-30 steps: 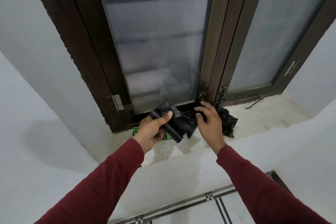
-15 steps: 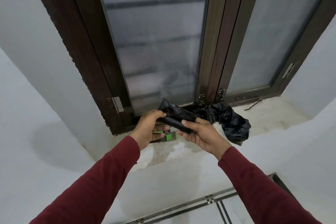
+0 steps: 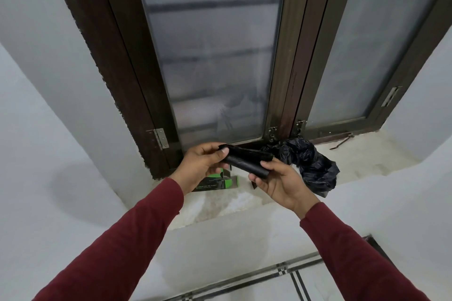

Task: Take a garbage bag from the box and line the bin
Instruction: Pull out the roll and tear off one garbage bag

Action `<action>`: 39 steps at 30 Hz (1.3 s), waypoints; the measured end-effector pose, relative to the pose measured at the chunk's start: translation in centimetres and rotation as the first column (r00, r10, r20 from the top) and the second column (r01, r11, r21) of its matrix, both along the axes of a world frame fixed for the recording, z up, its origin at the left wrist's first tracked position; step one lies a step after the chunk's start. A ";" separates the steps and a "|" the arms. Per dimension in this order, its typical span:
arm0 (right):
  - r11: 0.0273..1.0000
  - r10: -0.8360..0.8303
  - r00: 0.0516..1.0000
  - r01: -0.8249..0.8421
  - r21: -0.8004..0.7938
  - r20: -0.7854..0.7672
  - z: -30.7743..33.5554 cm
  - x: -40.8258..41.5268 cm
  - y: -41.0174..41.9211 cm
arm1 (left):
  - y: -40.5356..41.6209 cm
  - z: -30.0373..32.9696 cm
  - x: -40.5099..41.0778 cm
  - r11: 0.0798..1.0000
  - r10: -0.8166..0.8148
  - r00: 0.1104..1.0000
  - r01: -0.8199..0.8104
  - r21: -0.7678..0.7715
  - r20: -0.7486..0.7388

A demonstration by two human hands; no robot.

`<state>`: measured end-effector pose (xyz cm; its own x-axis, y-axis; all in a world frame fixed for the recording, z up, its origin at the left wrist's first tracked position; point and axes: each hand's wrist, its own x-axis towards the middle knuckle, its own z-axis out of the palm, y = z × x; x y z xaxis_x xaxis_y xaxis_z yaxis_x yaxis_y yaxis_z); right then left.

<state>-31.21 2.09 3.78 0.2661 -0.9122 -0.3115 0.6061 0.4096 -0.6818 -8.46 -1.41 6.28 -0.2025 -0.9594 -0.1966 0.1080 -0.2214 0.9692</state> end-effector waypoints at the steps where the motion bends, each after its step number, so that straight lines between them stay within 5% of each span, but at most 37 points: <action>1: 1.000 -0.010 1.000 0.010 -0.006 0.007 0.0 0.0 0.0 | 0.0 0.1 0.0 1.000 0.001 1.000 -0.001 -0.007 -0.006; 7: 0.996 -0.024 0.995 0.032 -0.079 0.097 -0.2 -0.4 0.4 | -0.4 0.6 0.1 0.998 0.063 0.996 -0.062 -0.014 0.064; 10: 0.995 0.022 0.992 -0.033 -0.092 -0.124 -0.1 -0.8 0.2 | -0.6 0.6 0.4 0.998 0.064 0.993 -0.065 0.007 0.098; 14: 0.934 -0.288 0.676 0.041 -0.356 -0.679 1.2 -1.2 -1.9 | -1.0 0.8 0.3 0.996 0.086 0.988 -0.084 -0.025 0.129; 17: 0.848 -0.205 0.597 -0.288 -0.445 -0.776 3.0 0.6 -3.3 | -1.3 1.3 -0.4 0.998 0.062 0.984 -0.058 -0.026 0.170; 20: 0.763 -0.159 0.304 -0.566 -0.312 -0.939 3.2 2.7 -3.7 | -1.8 1.6 -1.1 0.996 0.087 0.974 -0.090 0.003 0.209; 24: 0.794 -0.338 0.333 -0.402 -0.457 -0.880 1.2 3.1 -2.8 | -2.8 0.8 -1.2 0.982 0.129 0.956 -0.161 0.102 0.265; 27: 0.902 -0.245 0.393 -0.242 -0.357 -0.886 0.3 2.2 -2.5 | -3.2 -1.1 -0.9 0.985 0.153 0.768 -0.070 -0.156 0.622; 29: 0.965 -0.085 0.449 -0.184 -0.186 -0.890 0.3 1.6 -2.3 | -3.0 -2.6 -0.4 0.952 0.098 0.552 0.189 -0.239 0.828; 31: 0.989 -0.001 0.513 -0.125 -0.075 -0.859 0.3 1.1 -2.2 | -2.7 -3.9 -0.2 0.889 0.013 0.239 0.442 -0.121 0.971; 33: 0.996 -0.019 0.560 -0.065 -0.066 -0.828 0.1 0.8 -2.2 | -2.4 -4.9 -0.4 0.861 -0.042 0.036 0.508 0.018 0.998; 35: 0.996 -0.056 0.561 -0.030 -0.088 -0.826 0.2 0.6 -2.3 | -2.4 -5.5 -0.6 0.857 -0.082 -0.042 0.507 0.092 0.996; 39: 0.980 -0.095 0.378 -0.125 -0.152 -0.921 0.4 0.5 -2.8 | -2.9 -5.8 -0.4 0.904 -0.129 0.016 0.413 0.111 0.991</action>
<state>-30.75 -0.75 4.15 -0.0710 -0.9734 -0.2179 -0.4477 0.2263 -0.8651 -8.90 -4.30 0.44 -0.2210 -0.9210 -0.3208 -0.9721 0.1815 0.1484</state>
